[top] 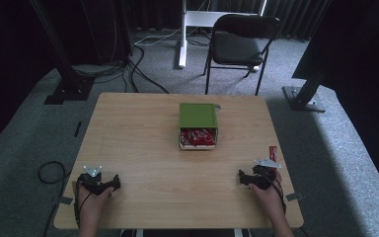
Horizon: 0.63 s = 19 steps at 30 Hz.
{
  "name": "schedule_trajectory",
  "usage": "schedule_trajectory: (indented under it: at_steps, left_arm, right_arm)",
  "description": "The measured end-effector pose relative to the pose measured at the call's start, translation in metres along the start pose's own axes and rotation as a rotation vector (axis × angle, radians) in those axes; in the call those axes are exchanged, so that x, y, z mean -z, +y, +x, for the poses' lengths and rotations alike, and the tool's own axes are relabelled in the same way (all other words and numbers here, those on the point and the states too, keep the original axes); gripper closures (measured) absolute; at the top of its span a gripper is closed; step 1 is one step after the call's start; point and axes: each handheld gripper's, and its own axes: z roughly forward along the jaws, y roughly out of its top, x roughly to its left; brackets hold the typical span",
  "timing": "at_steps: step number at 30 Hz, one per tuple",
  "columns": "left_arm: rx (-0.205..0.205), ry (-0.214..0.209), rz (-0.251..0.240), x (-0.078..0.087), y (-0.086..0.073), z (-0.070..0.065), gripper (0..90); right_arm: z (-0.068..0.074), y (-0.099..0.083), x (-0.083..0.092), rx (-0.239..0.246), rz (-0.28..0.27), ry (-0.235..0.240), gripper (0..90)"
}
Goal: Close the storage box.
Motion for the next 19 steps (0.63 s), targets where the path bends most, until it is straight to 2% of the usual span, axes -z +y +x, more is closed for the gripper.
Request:
schedule_trajectory:
  at_steps: [2, 6, 8, 19]
  left_arm:
    - [0.022, 0.022, 0.001, -0.0003, 0.0003, 0.0006, 8.1]
    - [0.035, 0.035, 0.003, -0.0011, 0.0012, -0.0002, 7.5]
    - [0.048, 0.047, 0.012, -0.0027, 0.0021, -0.0001, 4.6]
    - [0.058, 0.053, 0.016, -0.004, 0.0031, -0.0011, 1.9]
  right_arm:
    - [0.0002, 0.0001, -0.0001, -0.001, 0.0, -0.002, 11.0]
    - [0.0003, 0.0001, -0.0002, -0.003, 0.0, -0.003, 11.0]
    - [0.0004, 0.0001, -0.0002, -0.003, 0.0, -0.004, 11.0]
    - [0.0005, 0.0002, -0.0003, -0.005, 0.0, -0.005, 11.0]
